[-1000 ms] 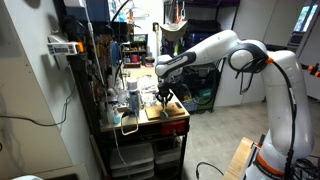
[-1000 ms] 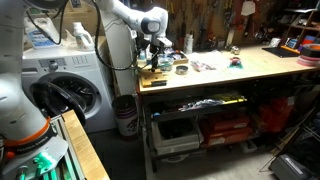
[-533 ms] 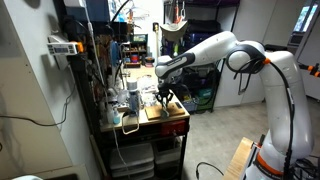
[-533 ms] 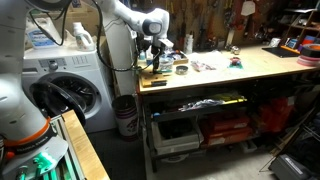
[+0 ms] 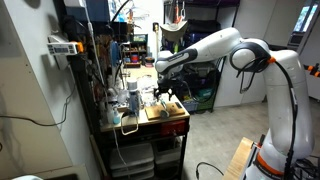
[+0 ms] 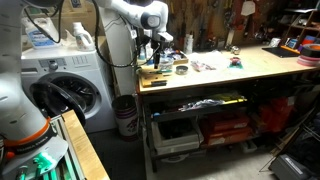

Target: Pick up the green and white brush and put it on the brown object on the table

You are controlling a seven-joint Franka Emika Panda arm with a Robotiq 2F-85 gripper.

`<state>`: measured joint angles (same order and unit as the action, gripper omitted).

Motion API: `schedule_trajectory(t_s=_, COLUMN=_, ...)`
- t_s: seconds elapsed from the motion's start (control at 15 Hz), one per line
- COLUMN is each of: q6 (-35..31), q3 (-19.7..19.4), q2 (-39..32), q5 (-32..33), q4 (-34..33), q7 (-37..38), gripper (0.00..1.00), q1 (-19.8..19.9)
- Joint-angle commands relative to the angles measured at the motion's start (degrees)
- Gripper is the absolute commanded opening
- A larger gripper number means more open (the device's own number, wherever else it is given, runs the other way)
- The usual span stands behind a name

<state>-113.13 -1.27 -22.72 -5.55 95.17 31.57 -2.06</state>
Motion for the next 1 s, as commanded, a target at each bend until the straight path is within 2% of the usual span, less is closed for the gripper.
schedule_trajectory(t_s=0.0, q6=0.2, q3=-1.8, q2=8.0, q5=2.6, q4=6.5, q7=2.7, gripper=1.00, q1=-1.4)
schedule_trajectory(t_s=0.2, q6=-0.6, q3=-2.0, q2=15.9, q5=4.7, q4=12.6, q7=5.0, gripper=1.00, q1=-1.2)
schedule_trajectory(t_s=0.4, q6=-2.8, q3=-1.4, q2=25.5, q5=10.1, q4=20.5, q7=7.9, gripper=1.00, q1=-0.9)
schedule_trajectory(t_s=0.6, q6=1.0, q3=0.3, q2=34.2, q5=12.6, q4=25.7, q7=10.0, gripper=1.00, q1=0.3)
schedule_trajectory(t_s=0.93, q6=3.2, q3=3.8, q2=47.8, q5=17.4, q4=33.0, q7=10.8, gripper=1.00, q1=3.1)
